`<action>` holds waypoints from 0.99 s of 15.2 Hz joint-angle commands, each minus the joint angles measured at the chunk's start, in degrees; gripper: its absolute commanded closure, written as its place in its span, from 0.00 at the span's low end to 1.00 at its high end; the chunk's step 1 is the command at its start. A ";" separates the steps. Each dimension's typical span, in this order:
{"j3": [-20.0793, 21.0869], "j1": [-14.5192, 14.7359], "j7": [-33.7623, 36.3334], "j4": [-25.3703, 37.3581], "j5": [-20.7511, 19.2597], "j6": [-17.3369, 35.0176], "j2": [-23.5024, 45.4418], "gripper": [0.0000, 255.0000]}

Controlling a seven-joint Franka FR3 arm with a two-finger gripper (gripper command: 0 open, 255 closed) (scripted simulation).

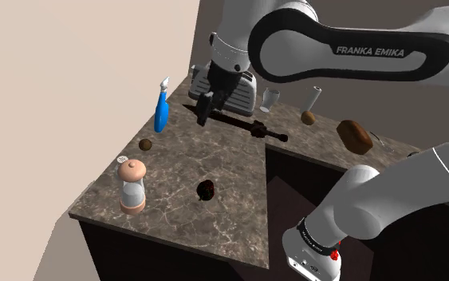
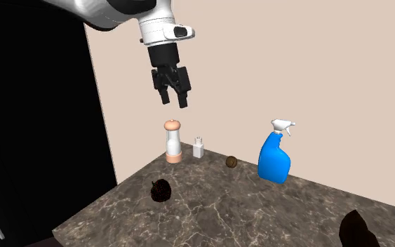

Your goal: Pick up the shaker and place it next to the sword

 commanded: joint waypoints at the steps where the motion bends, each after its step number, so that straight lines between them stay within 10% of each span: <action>1: 2.14 0.28 2.70 1.92 -0.53 1.16 3.75 0.00; 15: 11.11 6.30 21.30 22.68 -12.90 2.96 33.92 0.00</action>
